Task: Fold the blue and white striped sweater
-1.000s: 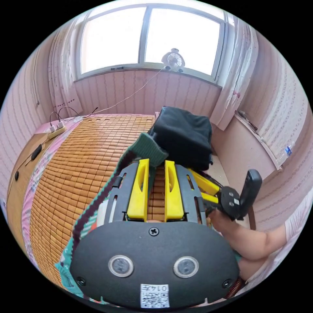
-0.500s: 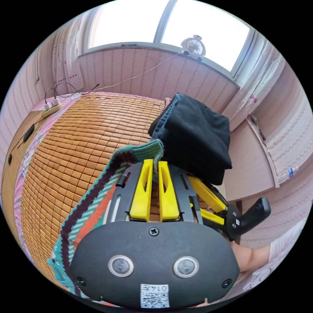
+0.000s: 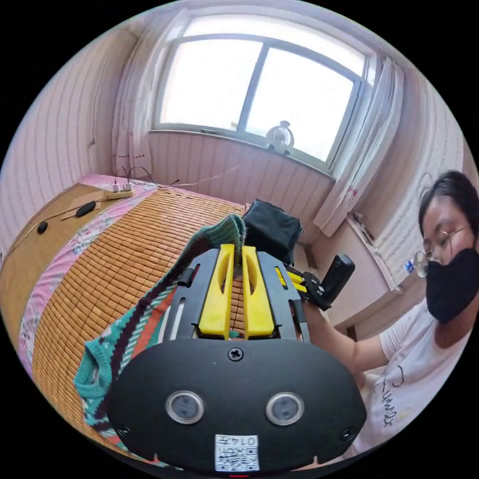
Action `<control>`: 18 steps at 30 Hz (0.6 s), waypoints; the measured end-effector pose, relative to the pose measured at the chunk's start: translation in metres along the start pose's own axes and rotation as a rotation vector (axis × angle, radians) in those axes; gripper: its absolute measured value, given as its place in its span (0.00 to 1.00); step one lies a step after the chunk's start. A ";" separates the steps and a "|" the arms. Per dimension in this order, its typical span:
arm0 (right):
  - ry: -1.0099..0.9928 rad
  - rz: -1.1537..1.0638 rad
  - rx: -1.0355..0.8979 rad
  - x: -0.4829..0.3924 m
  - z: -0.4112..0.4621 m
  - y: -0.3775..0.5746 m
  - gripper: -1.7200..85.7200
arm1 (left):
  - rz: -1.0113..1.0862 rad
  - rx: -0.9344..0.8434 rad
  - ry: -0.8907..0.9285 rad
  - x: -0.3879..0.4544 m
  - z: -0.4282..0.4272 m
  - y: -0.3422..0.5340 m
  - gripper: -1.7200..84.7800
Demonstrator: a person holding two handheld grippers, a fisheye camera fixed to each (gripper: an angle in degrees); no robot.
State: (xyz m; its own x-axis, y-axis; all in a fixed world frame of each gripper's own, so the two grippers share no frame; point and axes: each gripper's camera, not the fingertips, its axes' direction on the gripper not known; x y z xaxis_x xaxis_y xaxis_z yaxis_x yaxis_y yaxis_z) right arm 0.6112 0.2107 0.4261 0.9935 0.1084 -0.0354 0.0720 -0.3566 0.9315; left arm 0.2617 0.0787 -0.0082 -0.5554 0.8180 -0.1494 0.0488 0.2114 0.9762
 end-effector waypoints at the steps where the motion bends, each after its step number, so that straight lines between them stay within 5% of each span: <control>1: -0.115 -0.067 -0.024 -0.021 0.007 -0.012 0.09 | -0.061 0.076 0.001 -0.011 -0.047 0.028 0.04; 5: -0.662 -0.240 -0.168 -0.097 0.048 -0.022 0.11 | -0.292 0.143 -0.114 -0.029 -0.200 0.160 0.05; 8: -0.861 -0.345 -0.236 -0.133 0.078 -0.002 0.14 | -0.543 0.003 -0.334 -0.035 -0.268 0.276 0.07; 12: -0.810 -0.322 -0.338 -0.133 0.105 0.011 0.14 | -0.830 -0.146 -0.454 -0.045 -0.312 0.388 0.07; 18: -0.535 -0.121 -0.418 -0.084 0.136 0.022 0.13 | -1.050 0.007 -0.434 -0.081 -0.353 0.461 0.09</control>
State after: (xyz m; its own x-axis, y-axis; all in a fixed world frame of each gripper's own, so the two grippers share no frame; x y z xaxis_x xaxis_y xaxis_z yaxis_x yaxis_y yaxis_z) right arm 0.5412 0.0677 0.4002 0.8953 -0.3865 -0.2214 0.2517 0.0290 0.9674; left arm 0.0363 -0.0793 0.5096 0.0096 0.3507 -0.9365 -0.2657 0.9037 0.3357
